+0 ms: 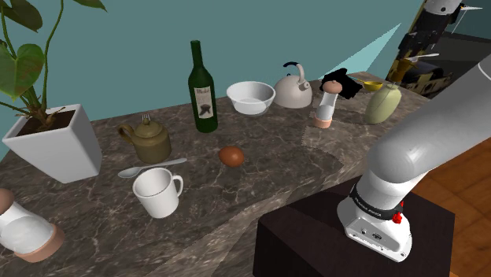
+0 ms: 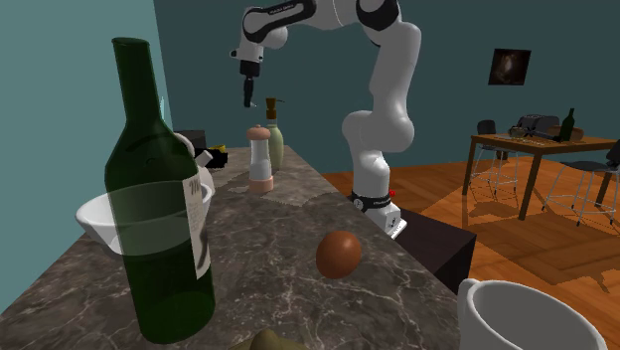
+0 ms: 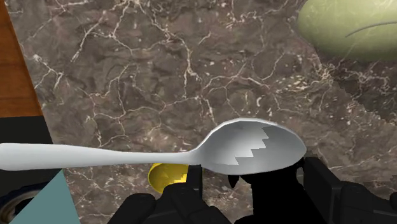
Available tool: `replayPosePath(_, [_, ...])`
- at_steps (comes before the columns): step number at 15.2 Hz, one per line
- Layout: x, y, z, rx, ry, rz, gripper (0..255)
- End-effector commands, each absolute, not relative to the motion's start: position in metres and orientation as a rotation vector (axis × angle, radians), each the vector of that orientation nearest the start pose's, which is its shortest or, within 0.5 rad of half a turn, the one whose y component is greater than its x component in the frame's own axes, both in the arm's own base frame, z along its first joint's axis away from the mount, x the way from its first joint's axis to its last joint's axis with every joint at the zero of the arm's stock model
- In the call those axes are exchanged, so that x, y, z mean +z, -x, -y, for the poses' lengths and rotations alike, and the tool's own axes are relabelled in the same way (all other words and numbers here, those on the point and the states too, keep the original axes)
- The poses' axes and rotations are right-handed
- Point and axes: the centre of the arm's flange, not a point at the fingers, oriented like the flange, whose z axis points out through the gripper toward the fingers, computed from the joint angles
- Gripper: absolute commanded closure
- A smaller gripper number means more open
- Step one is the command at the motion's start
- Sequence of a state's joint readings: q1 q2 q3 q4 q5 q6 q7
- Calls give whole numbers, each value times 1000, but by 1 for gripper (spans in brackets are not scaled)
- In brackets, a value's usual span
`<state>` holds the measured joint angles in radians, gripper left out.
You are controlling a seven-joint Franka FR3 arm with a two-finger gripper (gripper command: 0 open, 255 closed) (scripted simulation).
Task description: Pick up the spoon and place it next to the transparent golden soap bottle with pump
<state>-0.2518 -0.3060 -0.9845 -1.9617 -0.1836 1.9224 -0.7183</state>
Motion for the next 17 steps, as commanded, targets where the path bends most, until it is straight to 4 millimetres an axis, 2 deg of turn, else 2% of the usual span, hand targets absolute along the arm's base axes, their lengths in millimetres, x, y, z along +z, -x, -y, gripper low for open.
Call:
replayPosePath(1, [543,-116,513,-229,3119,-733,255])
replayPosePath(17, [459,-116,513,-229,3119,-733,255])
